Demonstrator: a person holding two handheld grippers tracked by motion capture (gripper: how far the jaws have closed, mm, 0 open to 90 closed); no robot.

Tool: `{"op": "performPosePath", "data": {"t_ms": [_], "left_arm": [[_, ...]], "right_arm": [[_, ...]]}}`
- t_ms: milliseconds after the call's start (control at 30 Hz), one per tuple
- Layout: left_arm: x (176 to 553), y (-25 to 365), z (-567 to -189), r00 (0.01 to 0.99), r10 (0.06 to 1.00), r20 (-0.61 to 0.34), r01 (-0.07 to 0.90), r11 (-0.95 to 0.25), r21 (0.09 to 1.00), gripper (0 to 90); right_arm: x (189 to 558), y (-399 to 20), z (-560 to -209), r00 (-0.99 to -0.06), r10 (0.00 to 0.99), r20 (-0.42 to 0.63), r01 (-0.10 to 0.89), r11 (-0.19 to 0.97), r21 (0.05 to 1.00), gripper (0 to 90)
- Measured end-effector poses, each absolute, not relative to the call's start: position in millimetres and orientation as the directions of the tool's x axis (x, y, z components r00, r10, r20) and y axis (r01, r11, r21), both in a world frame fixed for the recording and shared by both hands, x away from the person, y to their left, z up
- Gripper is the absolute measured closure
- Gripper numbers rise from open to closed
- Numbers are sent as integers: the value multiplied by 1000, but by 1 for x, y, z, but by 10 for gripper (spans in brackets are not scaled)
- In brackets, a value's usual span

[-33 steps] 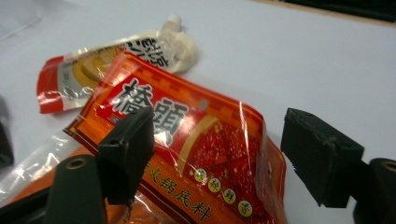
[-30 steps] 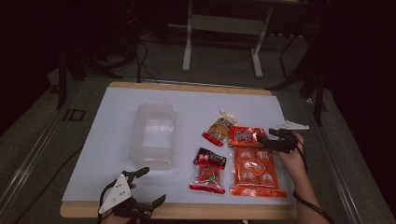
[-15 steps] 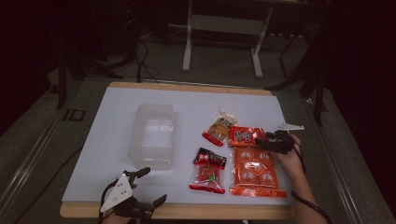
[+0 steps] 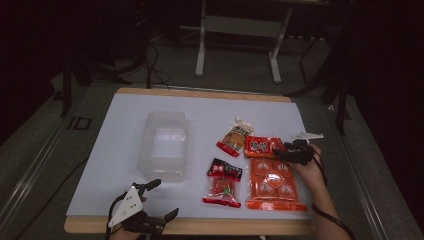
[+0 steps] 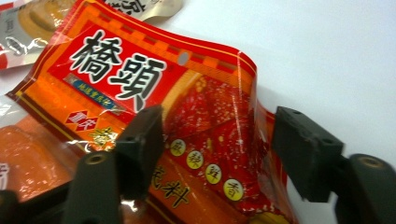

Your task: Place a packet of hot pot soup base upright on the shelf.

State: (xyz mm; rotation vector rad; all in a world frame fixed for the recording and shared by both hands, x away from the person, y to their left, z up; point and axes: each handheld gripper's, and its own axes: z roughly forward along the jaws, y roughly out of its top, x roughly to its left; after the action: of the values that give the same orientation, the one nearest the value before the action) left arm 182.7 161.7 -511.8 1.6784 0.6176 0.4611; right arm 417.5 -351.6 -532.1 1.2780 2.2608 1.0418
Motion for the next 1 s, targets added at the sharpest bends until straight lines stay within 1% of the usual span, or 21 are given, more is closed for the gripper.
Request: {"op": "performPosePath", "data": {"t_ms": [33, 67, 100, 133, 167, 200, 233, 267, 300, 333, 367, 400, 433, 467, 567, 667, 733, 1000], "left_arm": [[183, 162, -512, 778, 627, -33, 146, -130, 981, 15], [183, 162, -512, 778, 628, -33, 145, -128, 981, 16], [183, 162, -512, 777, 628, -32, 145, -130, 981, 16], [183, 162, -512, 777, 628, -33, 146, -130, 981, 15], [183, 162, -512, 777, 628, -33, 147, -129, 981, 15], [183, 162, -512, 777, 628, -33, 147, -130, 981, 15], [183, 162, -512, 777, 629, -33, 147, -130, 980, 15], [183, 162, -512, 777, 629, -32, 146, -131, 980, 15], [183, 162, -512, 777, 629, -32, 146, -131, 980, 16], [183, 162, -512, 777, 629, -31, 146, -132, 980, 16], [183, 162, -512, 777, 629, -31, 146, -132, 980, 16], [183, 161, -512, 777, 629, -30, 145, -132, 981, 15], [183, 161, -512, 777, 629, -29, 145, -134, 980, 15], [183, 161, -512, 777, 629, -27, 144, -136, 980, 15], [183, 161, -512, 778, 628, -27, 144, -136, 980, 15], [183, 161, -512, 777, 629, -30, 146, -135, 980, 16], [183, 161, -512, 778, 627, -27, 144, -137, 980, 15], [183, 161, -512, 780, 625, -23, 137, -134, 982, 16]], "right_arm": [[417, -352, -532, -537, 842, 58, 591, 326, 738, 358], [416, -350, -531, -544, 838, 46, 586, 340, 736, 398], [416, -350, -531, -544, 838, 46, 586, 340, 736, 398], [415, -349, -531, -549, 835, 41, 581, 345, 737, 420], [414, -348, -531, -548, 835, 39, 581, 347, 737, 445], [413, -347, -531, -545, 838, 27, 580, 353, 734, 490], [413, -347, -531, -545, 838, 27, 580, 353, 734, 490], [412, -346, -530, -534, 845, 18, 586, 354, 729, 570], [412, -346, -530, -534, 845, 18, 586, 354, 729, 570], [412, -345, -530, -523, 852, -5, 589, 366, 721, 648], [412, -345, -530, -523, 852, -5, 589, 366, 721, 648], [412, -342, -528, -513, 858, -25, 598, 378, 707, 694], [412, -342, -528, -513, 858, -25, 598, 378, 707, 694], [412, -341, -527, -509, 860, -35, 601, 384, 701, 720], [412, -338, -524, -507, 861, -43, 605, 391, 694, 832], [410, -336, -520, -502, 864, -37, 613, 386, 689, 870], [409, -337, -517, -497, 867, -23, 616, 371, 695, 875], [399, -341, -505, -493, 870, -22, 589, 352, 728, 885]]}}
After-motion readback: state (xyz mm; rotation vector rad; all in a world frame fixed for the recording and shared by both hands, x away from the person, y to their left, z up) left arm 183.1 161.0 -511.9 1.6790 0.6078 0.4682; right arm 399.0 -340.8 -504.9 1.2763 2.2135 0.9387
